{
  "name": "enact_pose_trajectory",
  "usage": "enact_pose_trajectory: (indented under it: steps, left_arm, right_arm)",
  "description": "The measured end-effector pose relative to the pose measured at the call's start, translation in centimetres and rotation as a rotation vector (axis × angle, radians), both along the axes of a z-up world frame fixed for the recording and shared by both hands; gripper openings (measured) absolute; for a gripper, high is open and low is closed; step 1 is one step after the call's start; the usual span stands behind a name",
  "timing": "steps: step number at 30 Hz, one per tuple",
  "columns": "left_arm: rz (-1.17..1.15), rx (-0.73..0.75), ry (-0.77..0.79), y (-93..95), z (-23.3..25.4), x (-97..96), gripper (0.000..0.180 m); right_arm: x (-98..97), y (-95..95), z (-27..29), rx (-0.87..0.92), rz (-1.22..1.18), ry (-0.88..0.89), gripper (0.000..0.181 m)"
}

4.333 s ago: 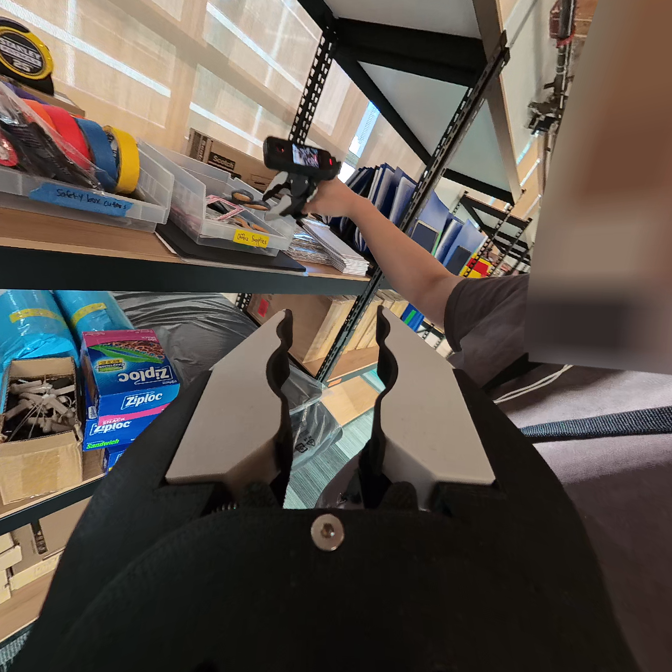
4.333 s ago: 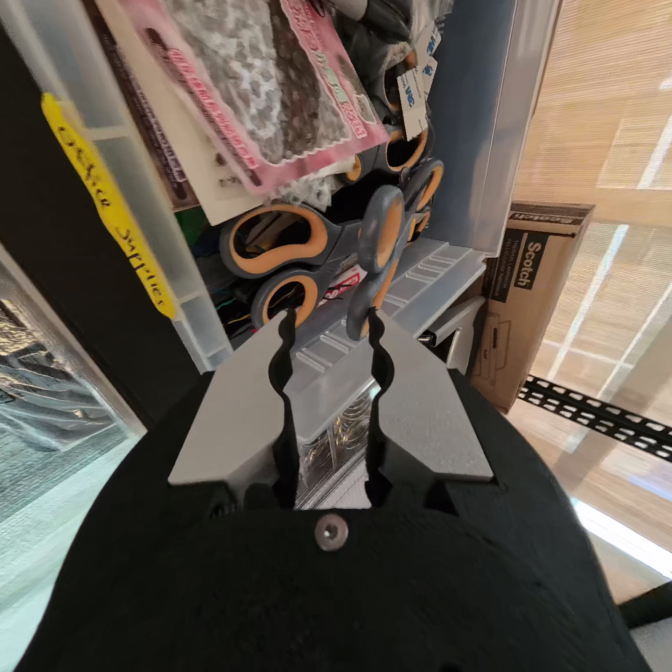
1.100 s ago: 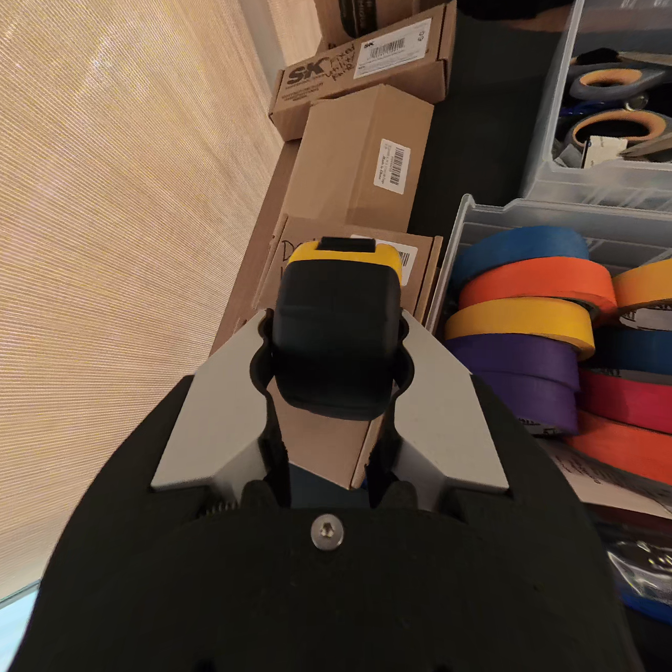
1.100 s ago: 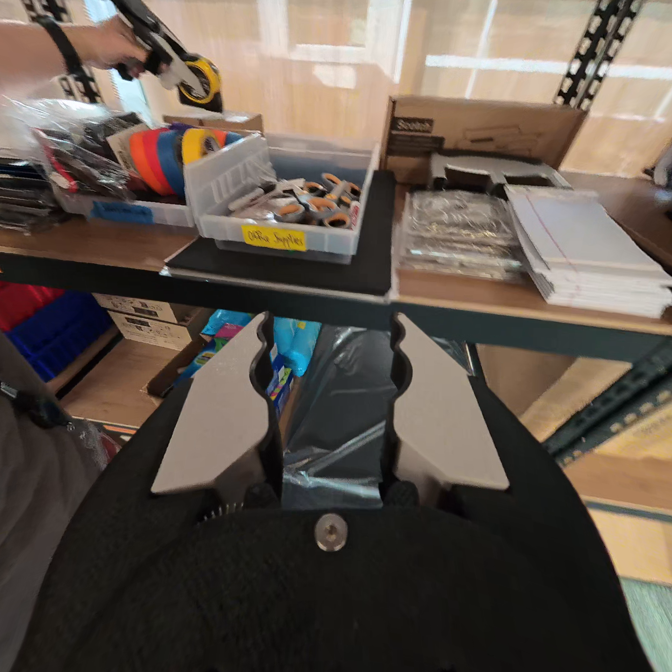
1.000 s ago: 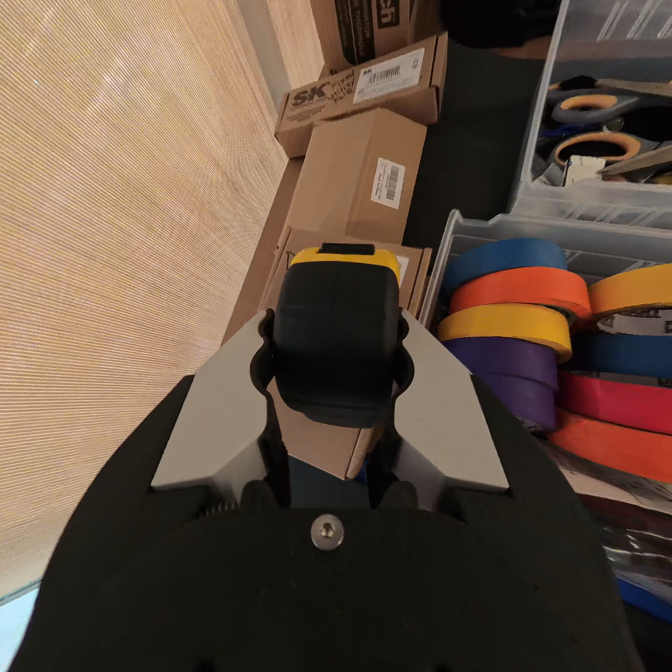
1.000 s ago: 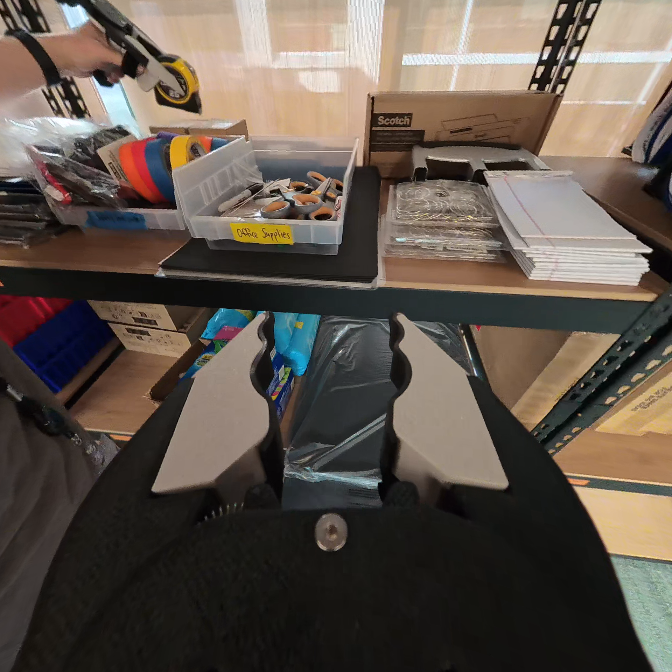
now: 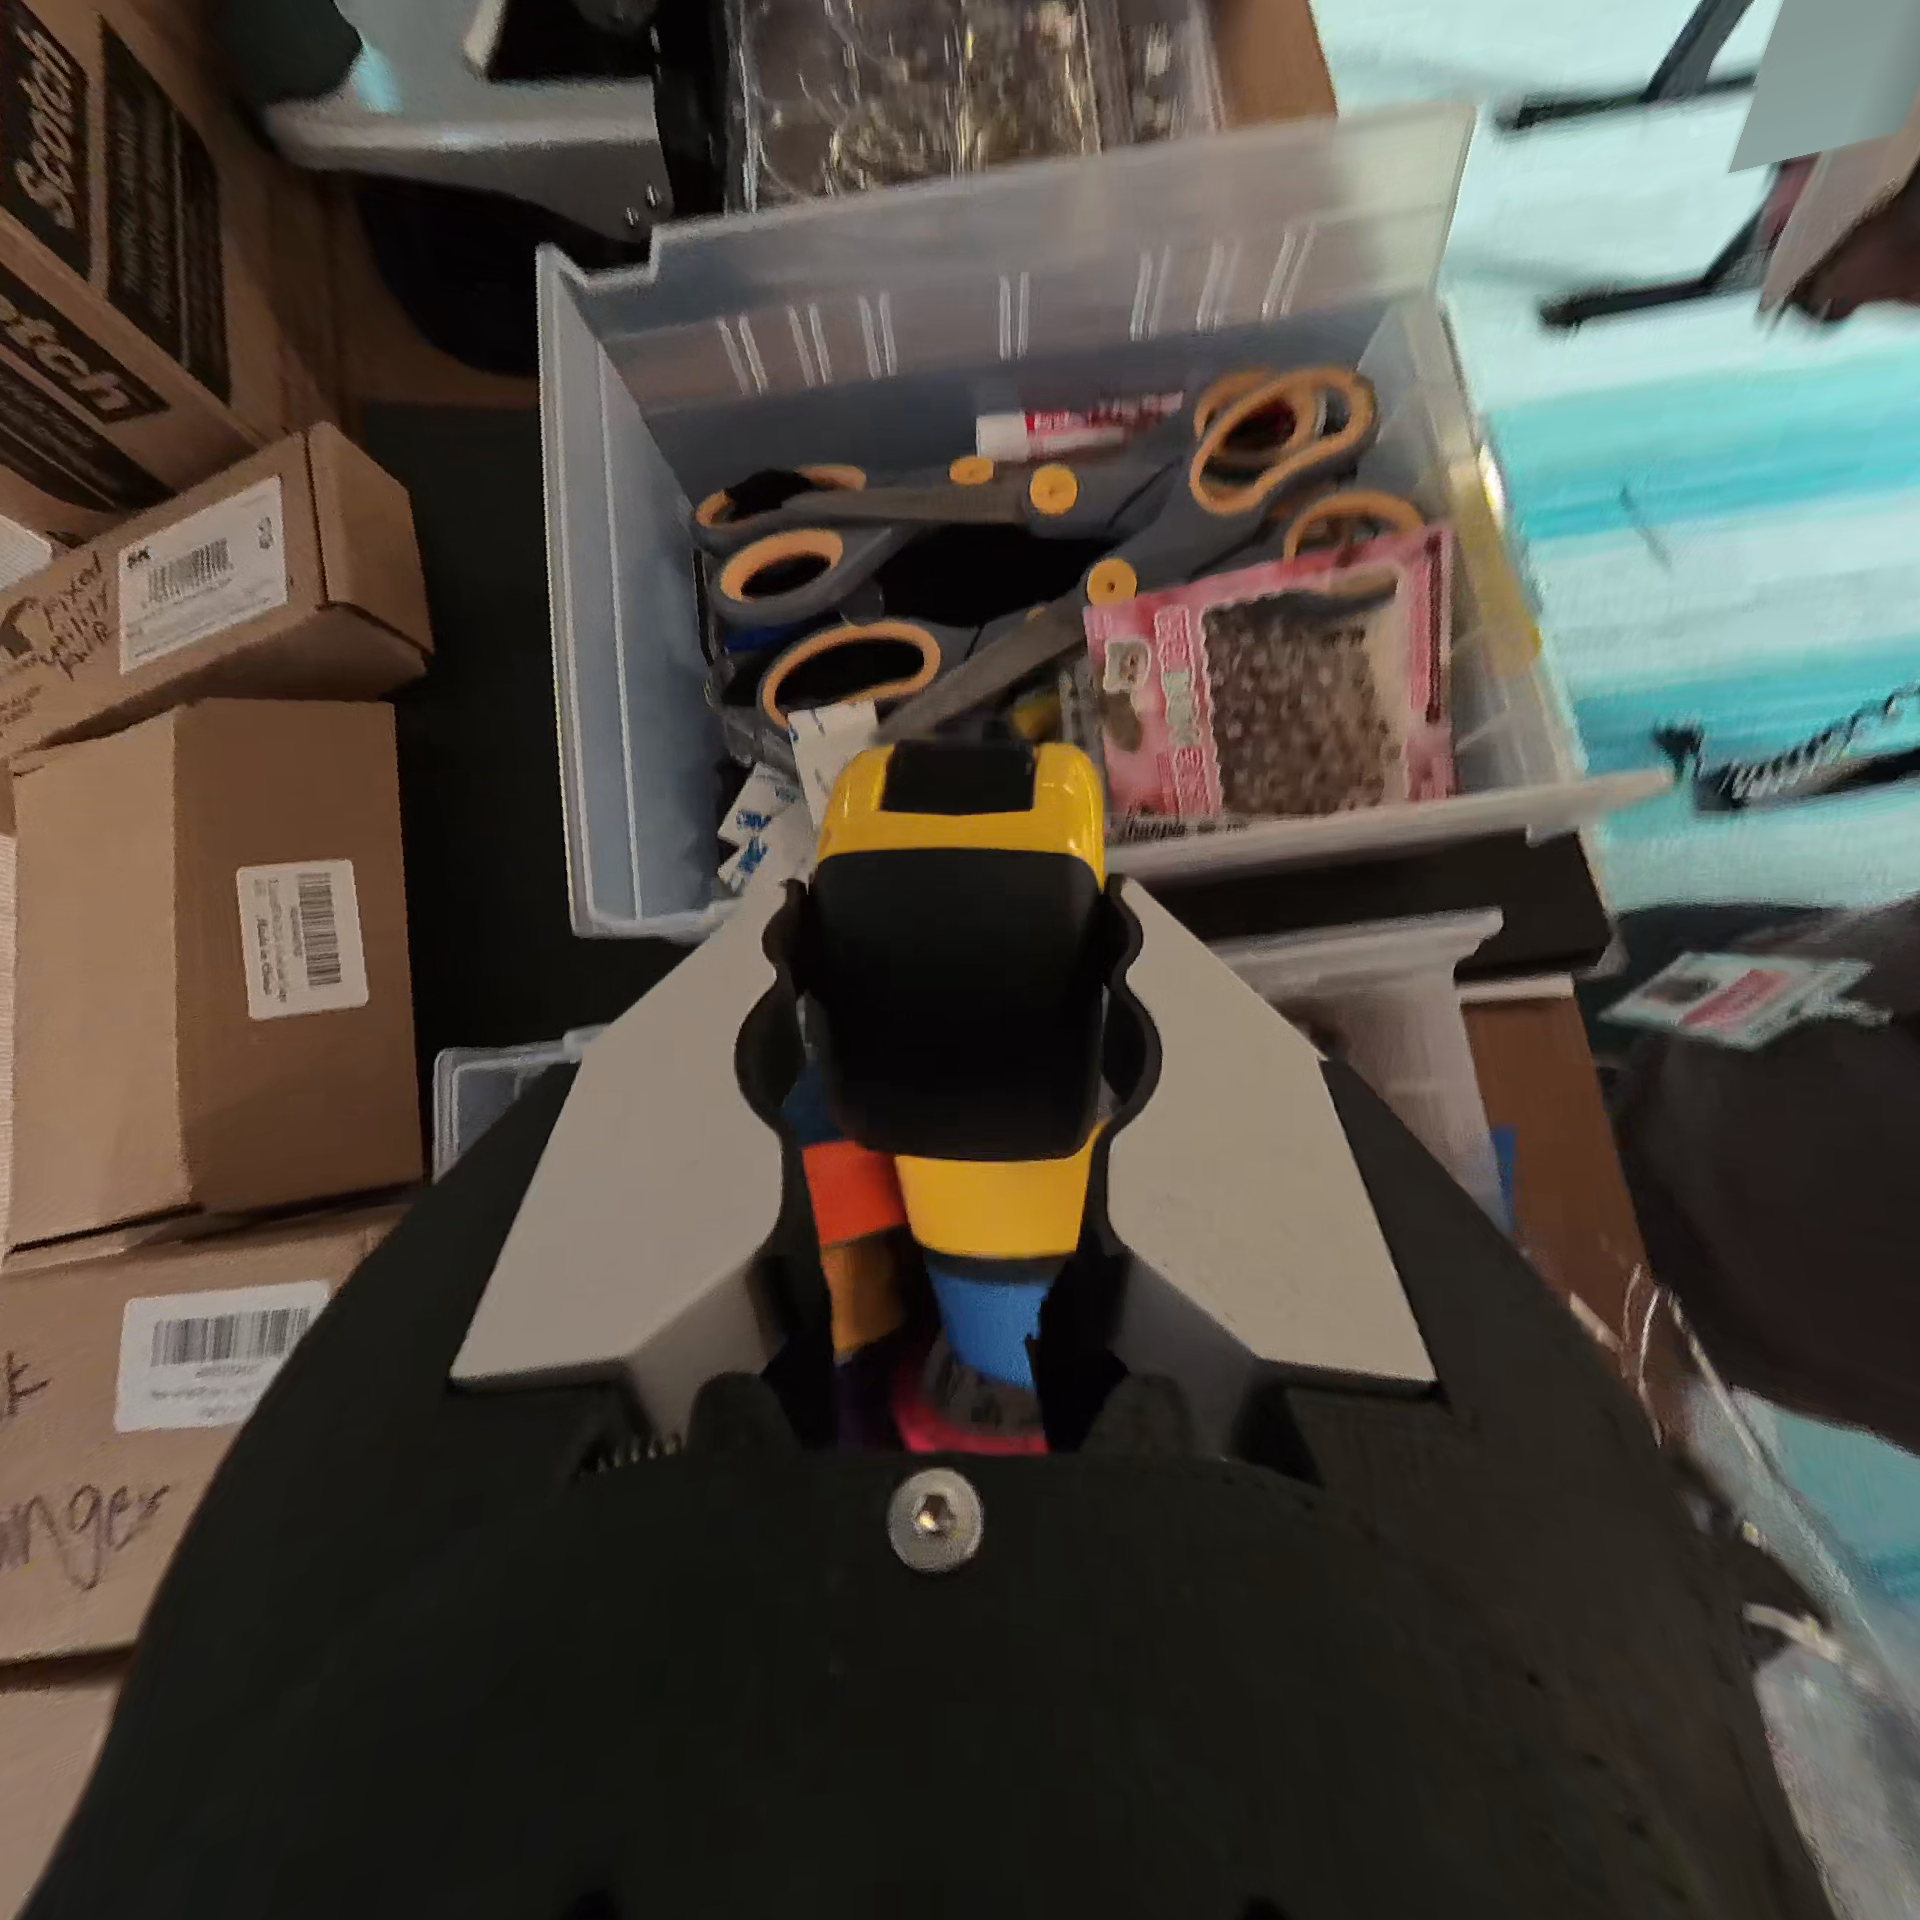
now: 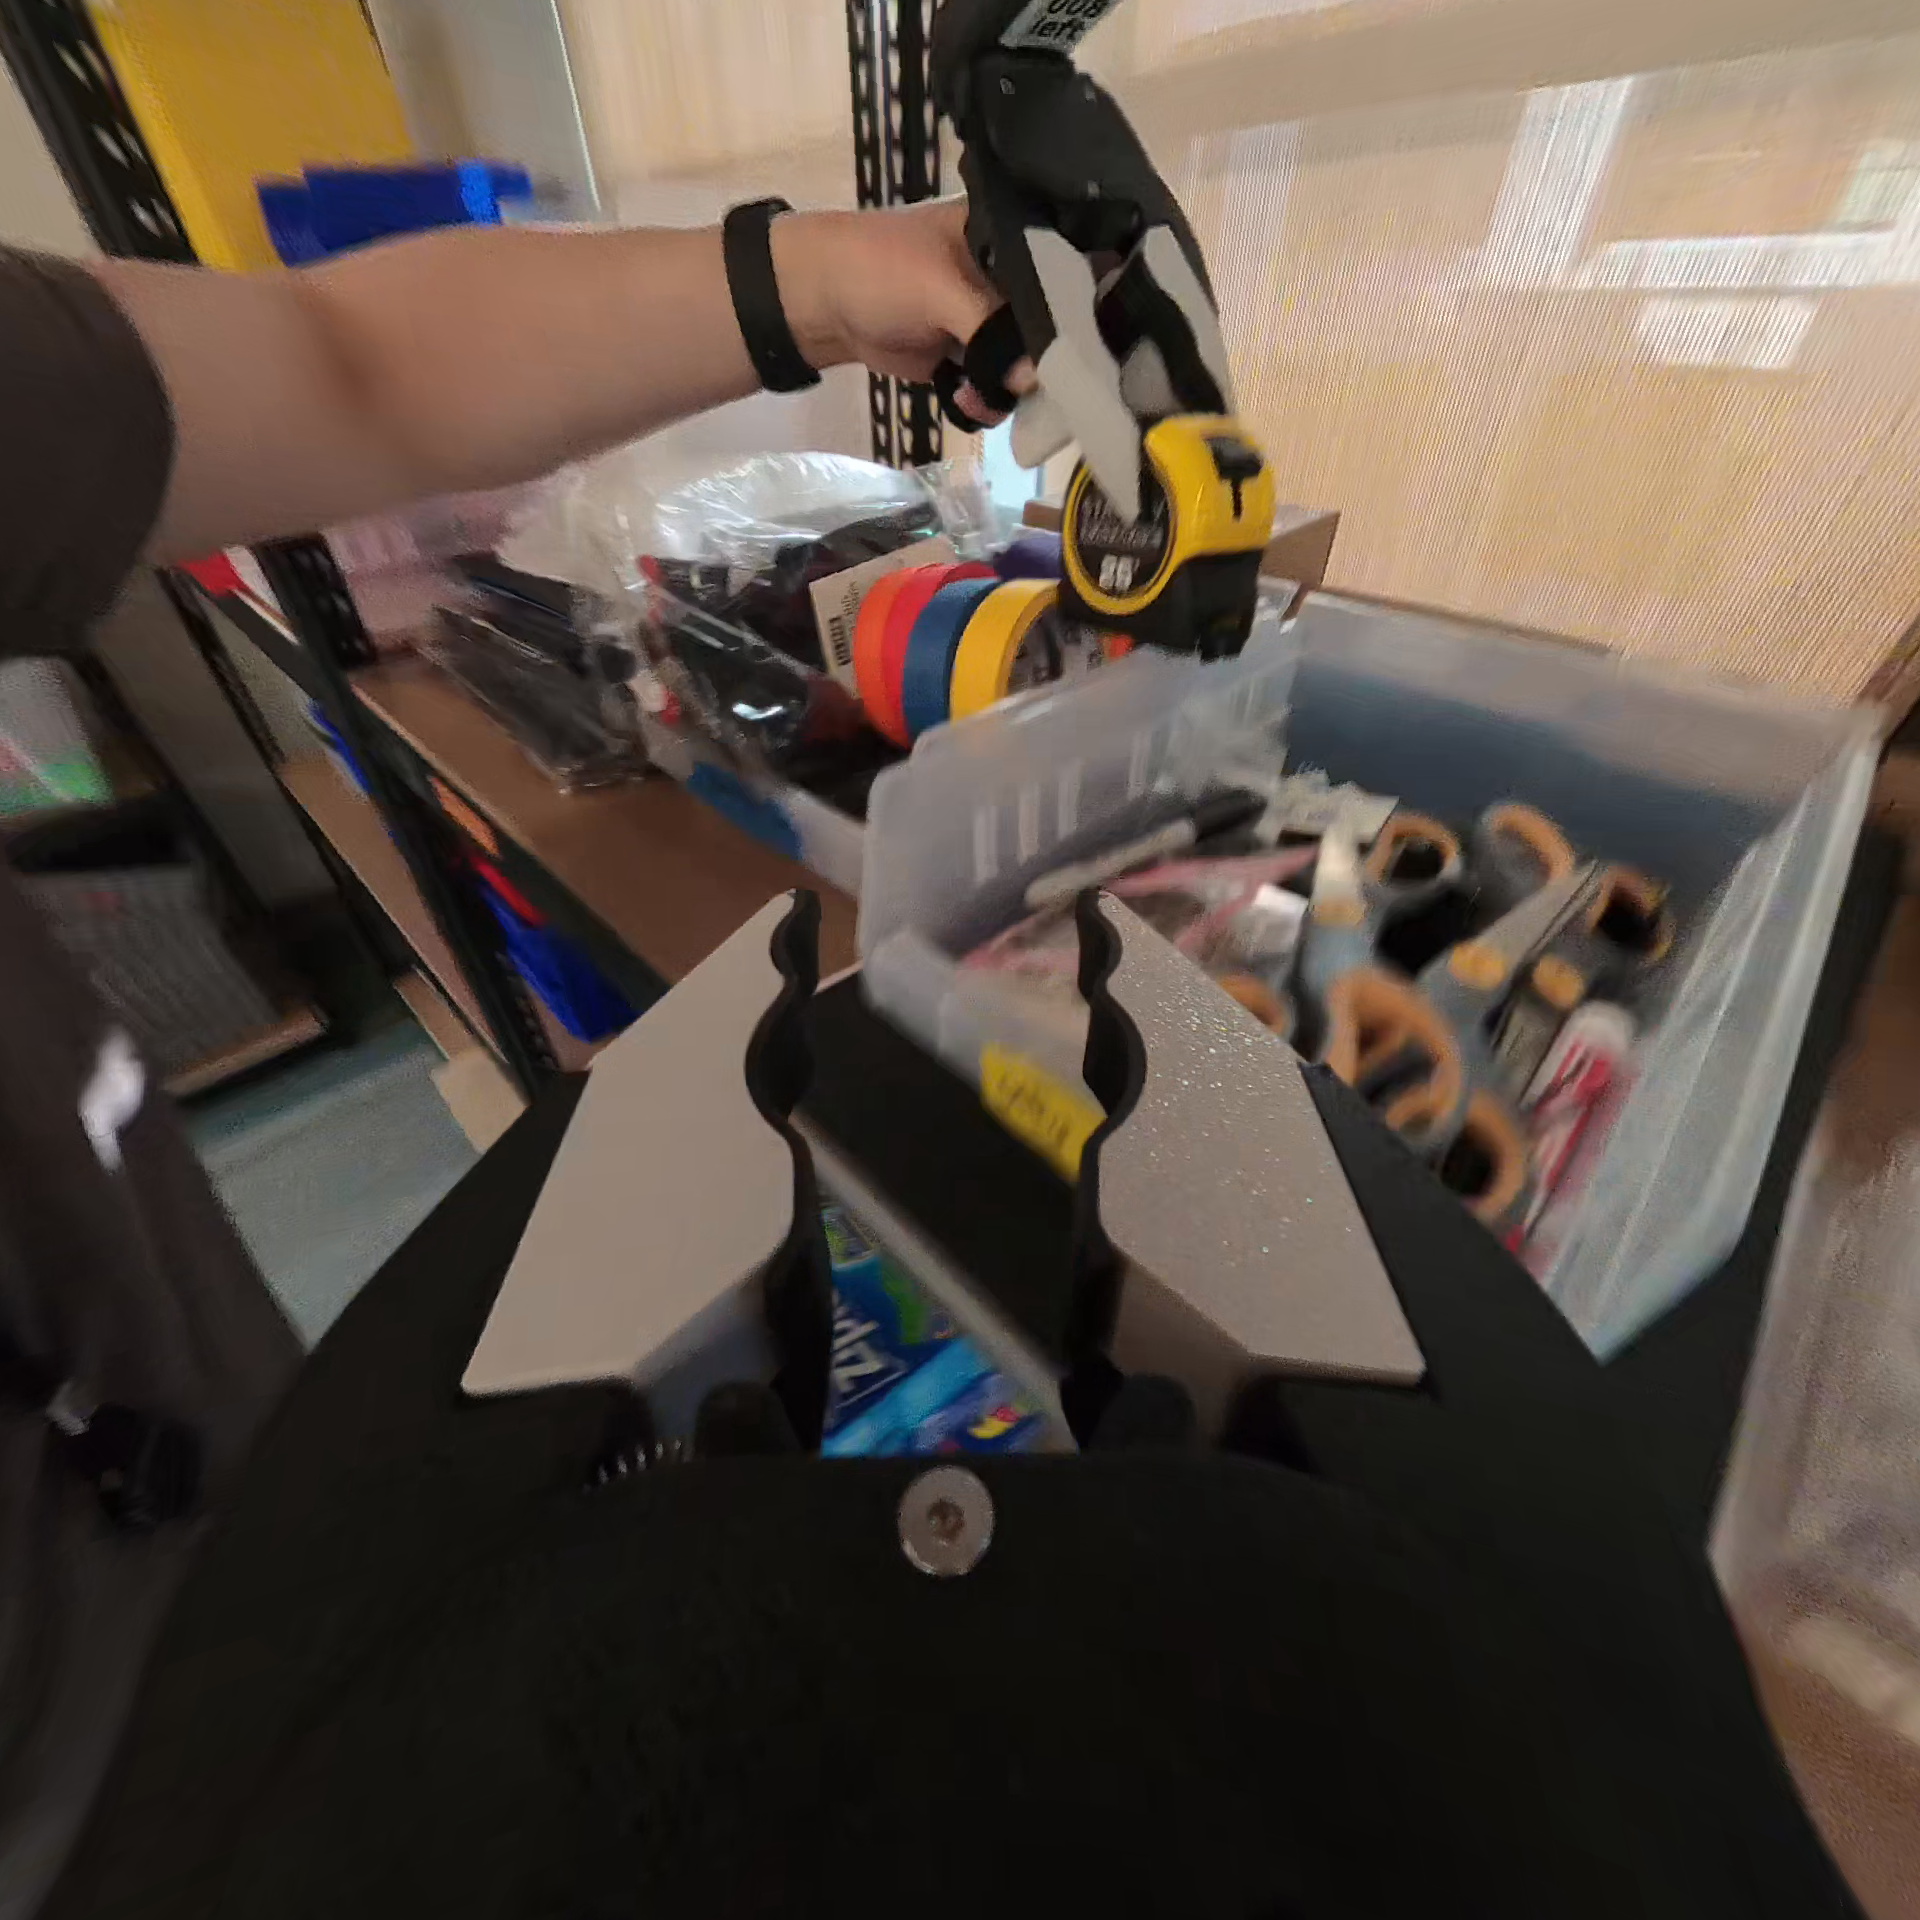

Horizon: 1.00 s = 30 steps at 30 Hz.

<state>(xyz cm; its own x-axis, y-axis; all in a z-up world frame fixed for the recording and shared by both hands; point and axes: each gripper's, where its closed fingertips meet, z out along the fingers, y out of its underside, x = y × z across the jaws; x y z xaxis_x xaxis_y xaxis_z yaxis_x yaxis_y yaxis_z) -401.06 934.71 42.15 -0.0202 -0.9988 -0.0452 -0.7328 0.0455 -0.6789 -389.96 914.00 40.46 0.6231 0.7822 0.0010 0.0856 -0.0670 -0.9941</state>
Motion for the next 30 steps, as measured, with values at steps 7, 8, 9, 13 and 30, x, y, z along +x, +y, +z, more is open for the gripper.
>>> enact_pose_trajectory:
  steps: [7,8,9,13,30]
  left_arm:
    - [-0.086,0.098,0.259,-0.3,-1.7,-2.4,0.057]
    - [-0.088,0.102,0.264,-0.4,-1.8,-2.4,0.057]
    - [-0.093,0.108,0.262,-0.4,-1.8,-2.4,0.058]
    - [-0.101,0.09,0.202,-0.4,-2.0,-2.4,0.059]
    - [-0.208,0.265,0.117,-4.6,2.4,0.7,0.065]
  right_arm:
    - [-6.3,12.3,4.8,-0.044,0.08,-0.381,0.065]
    - [-7.1,13.7,4.7,-0.069,0.112,-0.387,0.068]
    - [-7.9,15.1,4.3,-0.098,0.139,-0.391,0.069]
    - [-11.5,19.0,2.2,-0.193,0.236,-0.338,0.076]
    - [-9.4,16.4,4.6,-0.018,0.167,-0.56,0.056]
